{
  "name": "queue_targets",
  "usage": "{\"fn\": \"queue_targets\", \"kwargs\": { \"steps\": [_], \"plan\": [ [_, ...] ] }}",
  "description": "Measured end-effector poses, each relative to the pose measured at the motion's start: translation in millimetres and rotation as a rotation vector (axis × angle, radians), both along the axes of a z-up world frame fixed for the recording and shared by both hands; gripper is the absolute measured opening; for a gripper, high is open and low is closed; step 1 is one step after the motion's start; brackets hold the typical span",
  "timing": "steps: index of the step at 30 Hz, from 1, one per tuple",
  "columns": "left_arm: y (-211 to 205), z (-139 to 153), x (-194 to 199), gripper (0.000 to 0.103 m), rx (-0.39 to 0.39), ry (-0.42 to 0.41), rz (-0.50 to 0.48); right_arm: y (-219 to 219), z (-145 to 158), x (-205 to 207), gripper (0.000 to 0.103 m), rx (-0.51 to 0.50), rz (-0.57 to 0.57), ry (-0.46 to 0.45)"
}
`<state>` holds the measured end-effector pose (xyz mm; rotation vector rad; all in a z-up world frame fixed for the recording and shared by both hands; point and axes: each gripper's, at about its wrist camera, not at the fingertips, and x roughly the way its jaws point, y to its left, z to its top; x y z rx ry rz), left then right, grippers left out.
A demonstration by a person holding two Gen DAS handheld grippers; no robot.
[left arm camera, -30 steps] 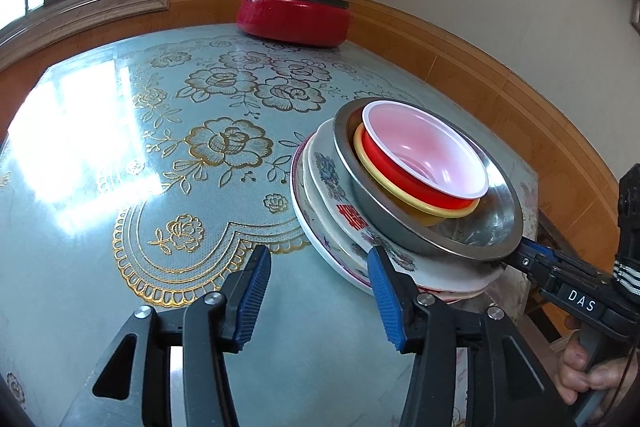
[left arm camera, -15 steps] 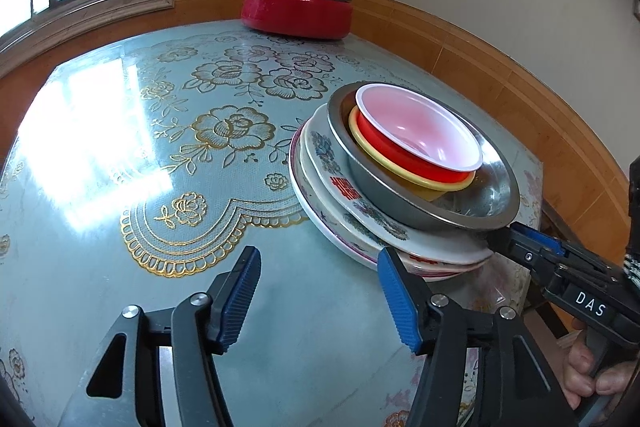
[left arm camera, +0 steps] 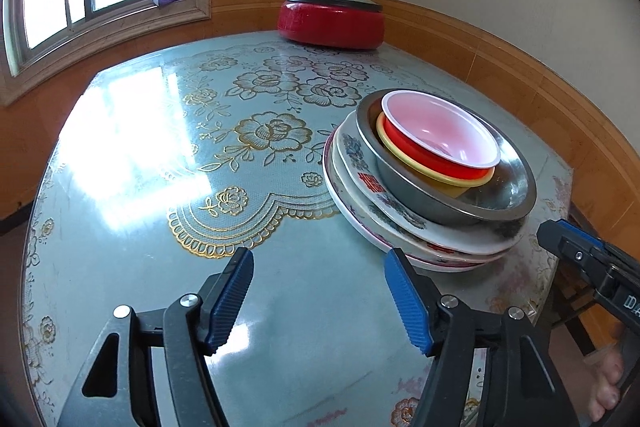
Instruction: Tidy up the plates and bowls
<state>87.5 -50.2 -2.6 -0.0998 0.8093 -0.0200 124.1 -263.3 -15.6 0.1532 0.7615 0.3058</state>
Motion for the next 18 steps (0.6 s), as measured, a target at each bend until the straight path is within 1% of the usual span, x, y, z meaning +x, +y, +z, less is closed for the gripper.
{"fn": "queue_targets", "kwargs": {
  "steps": [2, 4, 5, 7, 9, 11, 13, 14, 15, 17, 18],
  "plan": [
    [-6.9, 2.8, -8.2, 0.074, 0.013, -0.008, 0.008, -6.3, 1.6, -3.3, 0.043, -0.005, -0.017, 0.003],
    [-14.0, 5.7, -15.4, 0.078, 0.018, -0.021, 0.013, -10.3, 5.6, -2.1, 0.045, -0.04, -0.042, -0.009],
    [-17.9, 6.6, -18.0, 0.08, 0.016, -0.023, 0.015, -11.7, 7.2, 0.8, 0.045, -0.062, -0.058, -0.013],
    [-25.1, 8.9, -24.2, 0.083, 0.012, -0.019, 0.017, -13.0, 9.2, 4.4, 0.047, -0.079, -0.083, -0.019],
    [-30.2, 11.2, -30.7, 0.087, 0.005, -0.017, 0.015, -10.7, 10.6, 8.1, 0.047, -0.103, -0.11, -0.005],
    [-32.3, 15.1, -36.7, 0.097, 0.007, -0.029, 0.025, -8.4, 13.6, 5.7, 0.047, -0.091, -0.134, -0.005],
    [-31.2, 19.4, -43.2, 0.1, -0.001, -0.046, 0.02, -3.3, 15.3, -0.1, 0.048, -0.109, -0.166, -0.008],
    [-30.1, 21.0, -45.2, 0.103, -0.003, -0.054, 0.015, -1.5, 15.4, -4.4, 0.048, -0.101, -0.173, -0.007],
    [-29.5, 22.5, -48.0, 0.103, 0.001, -0.063, 0.009, 0.1, 15.2, -8.7, 0.048, -0.092, -0.179, -0.009],
    [-28.1, 24.3, -51.8, 0.103, 0.019, -0.081, -0.002, 6.2, 13.3, -17.1, 0.048, -0.114, -0.209, -0.026],
    [-26.6, 24.5, -50.6, 0.103, 0.035, -0.077, -0.008, 9.0, 12.1, -21.7, 0.048, -0.126, -0.23, -0.03]
  ]
}}
